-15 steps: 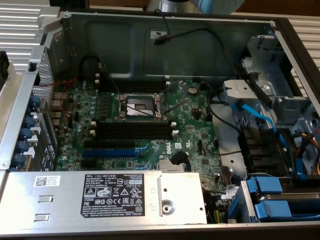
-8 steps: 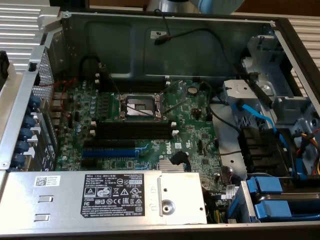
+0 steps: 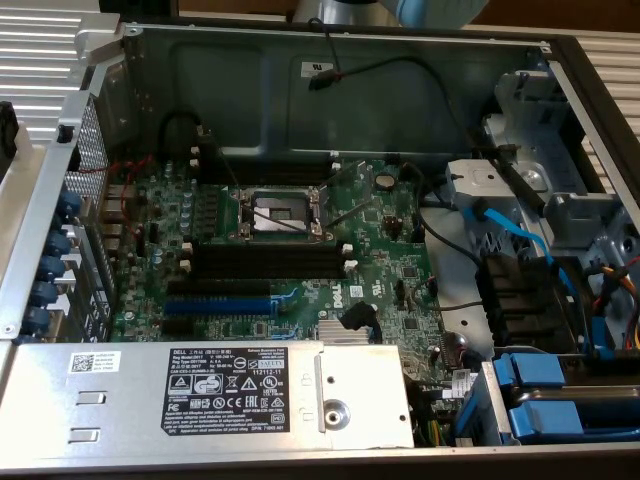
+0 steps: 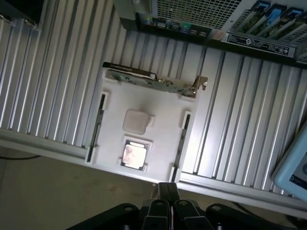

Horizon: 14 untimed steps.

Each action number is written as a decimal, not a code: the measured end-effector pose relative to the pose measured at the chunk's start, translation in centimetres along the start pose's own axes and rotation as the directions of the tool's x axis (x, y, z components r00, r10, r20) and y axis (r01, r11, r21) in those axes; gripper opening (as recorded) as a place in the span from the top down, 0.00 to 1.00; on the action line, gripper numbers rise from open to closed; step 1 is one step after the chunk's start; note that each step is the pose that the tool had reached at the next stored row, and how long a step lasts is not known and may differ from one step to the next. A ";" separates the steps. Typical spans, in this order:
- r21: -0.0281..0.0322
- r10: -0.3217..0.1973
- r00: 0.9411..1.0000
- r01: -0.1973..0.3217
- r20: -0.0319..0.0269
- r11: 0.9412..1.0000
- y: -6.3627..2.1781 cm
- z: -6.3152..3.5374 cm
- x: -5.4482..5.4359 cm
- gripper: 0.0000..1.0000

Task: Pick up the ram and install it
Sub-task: 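Pick up the ram and move it above insertion slot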

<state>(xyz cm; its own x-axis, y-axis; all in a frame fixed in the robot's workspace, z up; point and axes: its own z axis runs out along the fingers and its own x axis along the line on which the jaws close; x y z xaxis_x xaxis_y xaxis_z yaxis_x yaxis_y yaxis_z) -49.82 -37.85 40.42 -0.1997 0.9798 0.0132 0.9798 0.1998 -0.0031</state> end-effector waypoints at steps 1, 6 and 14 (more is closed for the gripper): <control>0.000 0.004 1.000 -0.004 0.000 1.000 -0.09 0.00 0.0 0.90; 0.004 0.012 1.000 -0.012 -0.001 1.000 -0.59 0.06 -0.1 0.90; 0.011 0.041 0.999 -0.041 -0.002 0.999 -0.85 0.85 -1.4 0.90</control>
<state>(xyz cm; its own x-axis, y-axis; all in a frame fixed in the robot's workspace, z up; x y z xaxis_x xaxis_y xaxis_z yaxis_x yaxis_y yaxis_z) -50.38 -39.37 39.56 -0.1597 0.9870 0.0153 0.9870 0.1599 -0.0143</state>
